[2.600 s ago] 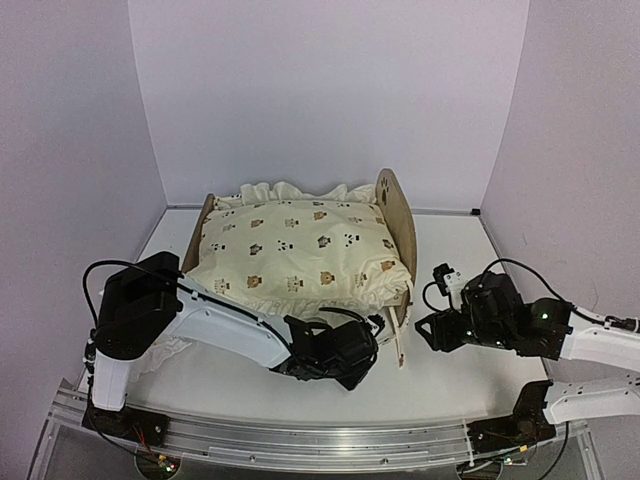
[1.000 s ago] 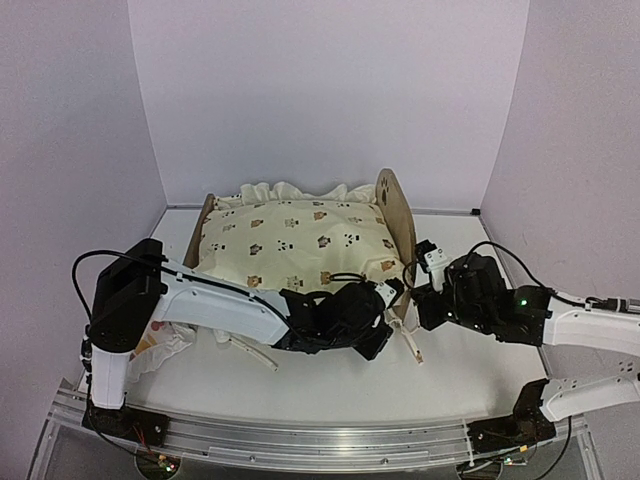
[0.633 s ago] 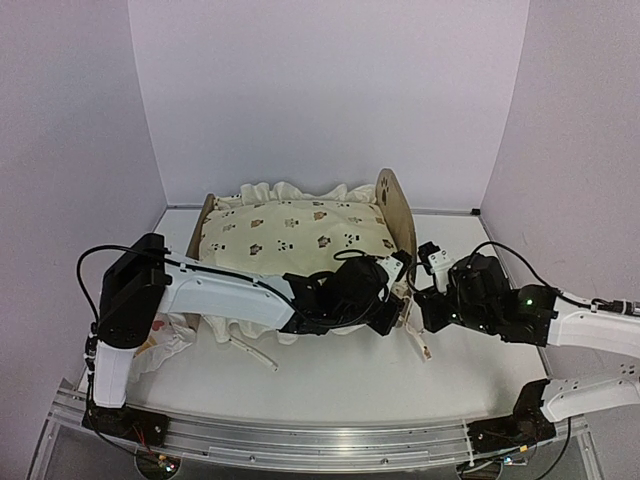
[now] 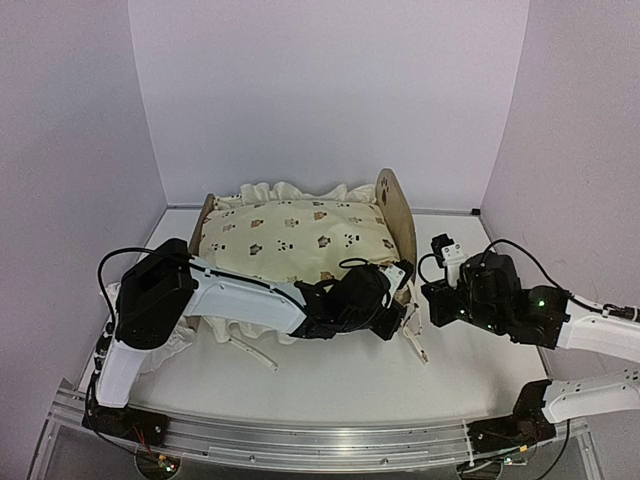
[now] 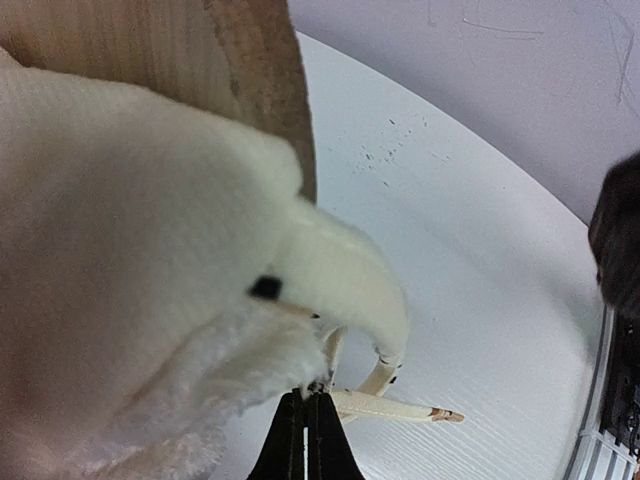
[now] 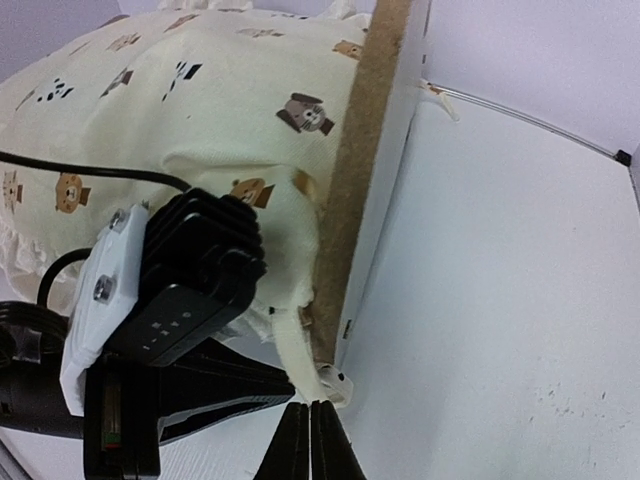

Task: Set up the pet bed

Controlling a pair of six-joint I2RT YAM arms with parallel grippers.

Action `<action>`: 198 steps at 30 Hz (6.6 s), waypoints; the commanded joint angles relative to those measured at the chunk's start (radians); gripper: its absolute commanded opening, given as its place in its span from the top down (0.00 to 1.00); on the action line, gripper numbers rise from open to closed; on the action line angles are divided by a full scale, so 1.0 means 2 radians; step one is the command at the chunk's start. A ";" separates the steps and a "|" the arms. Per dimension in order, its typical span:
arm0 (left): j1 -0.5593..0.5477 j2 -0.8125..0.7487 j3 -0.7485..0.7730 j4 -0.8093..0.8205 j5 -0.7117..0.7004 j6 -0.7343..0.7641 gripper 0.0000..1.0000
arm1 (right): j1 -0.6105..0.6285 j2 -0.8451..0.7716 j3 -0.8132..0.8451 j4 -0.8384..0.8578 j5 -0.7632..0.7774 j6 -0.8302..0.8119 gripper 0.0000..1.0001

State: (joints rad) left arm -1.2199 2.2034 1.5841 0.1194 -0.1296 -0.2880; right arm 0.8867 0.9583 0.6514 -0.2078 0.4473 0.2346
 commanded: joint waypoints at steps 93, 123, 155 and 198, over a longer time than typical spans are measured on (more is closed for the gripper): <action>0.010 0.047 0.073 0.010 0.024 0.014 1.00 | -0.197 0.139 -0.036 0.102 -0.282 0.000 0.62; 0.010 0.040 0.070 0.005 0.033 0.014 1.00 | -0.197 0.158 -0.069 0.179 -0.291 -0.012 1.00; -0.026 -0.026 -0.074 0.071 0.036 -0.155 0.16 | -0.197 0.065 -0.085 0.118 -0.214 0.117 1.00; -0.025 0.133 0.071 0.097 0.052 -0.259 0.34 | -0.197 0.042 -0.073 0.087 -0.218 0.151 1.00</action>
State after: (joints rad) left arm -1.2775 2.4496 1.7153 0.3382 -0.0034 -0.7626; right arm 0.4976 1.0716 0.4858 -0.0283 0.0181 0.5265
